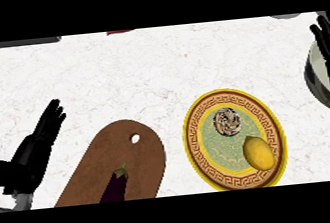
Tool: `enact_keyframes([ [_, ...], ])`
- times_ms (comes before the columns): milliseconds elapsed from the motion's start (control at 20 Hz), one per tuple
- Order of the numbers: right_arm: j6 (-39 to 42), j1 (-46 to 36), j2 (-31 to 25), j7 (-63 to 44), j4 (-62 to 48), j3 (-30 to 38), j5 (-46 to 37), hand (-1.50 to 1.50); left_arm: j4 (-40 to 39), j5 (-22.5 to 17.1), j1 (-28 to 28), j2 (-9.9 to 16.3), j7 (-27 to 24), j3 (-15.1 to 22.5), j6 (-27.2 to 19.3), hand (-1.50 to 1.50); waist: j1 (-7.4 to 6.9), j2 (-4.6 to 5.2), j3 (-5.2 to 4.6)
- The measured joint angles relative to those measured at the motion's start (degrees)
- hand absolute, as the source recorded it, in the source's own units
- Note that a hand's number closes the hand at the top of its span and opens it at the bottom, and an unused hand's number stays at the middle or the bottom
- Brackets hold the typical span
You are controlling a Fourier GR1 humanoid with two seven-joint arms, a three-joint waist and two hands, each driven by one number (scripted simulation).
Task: Pick the cupcake from the plate and place it in the bowl
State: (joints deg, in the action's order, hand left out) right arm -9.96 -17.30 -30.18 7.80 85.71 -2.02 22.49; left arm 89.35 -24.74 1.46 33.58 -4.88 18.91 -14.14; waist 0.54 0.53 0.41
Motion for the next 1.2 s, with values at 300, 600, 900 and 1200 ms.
enact_keyframes([
  [300, 15.9, -7.4, -2.2, 4.6, 3.4, -5.1, 2.1, 1.50, -0.8, 2.5, 3.5, 0.7, 1.1, -2.5, -3.5, 0.00, -2.61, -0.15, -0.18],
  [600, 16.3, -2.1, -12.4, 7.8, 0.7, -10.2, -15.5, -1.50, -2.3, 3.3, 4.9, 0.7, 2.9, -4.8, -6.4, 0.00, -0.92, -0.39, -0.54],
  [900, 17.2, 9.0, -15.2, 20.4, 1.8, -9.7, -22.6, -1.50, -3.8, 4.2, 6.7, 0.0, 5.3, -7.2, -6.4, 0.00, -0.11, -0.55, -0.40],
  [1200, 22.2, 9.8, -16.4, 18.1, 3.9, -5.0, -24.1, -1.50, -4.0, 6.6, 7.6, -1.5, 7.4, -9.9, -4.6, 0.00, -0.24, -0.57, -0.39],
])
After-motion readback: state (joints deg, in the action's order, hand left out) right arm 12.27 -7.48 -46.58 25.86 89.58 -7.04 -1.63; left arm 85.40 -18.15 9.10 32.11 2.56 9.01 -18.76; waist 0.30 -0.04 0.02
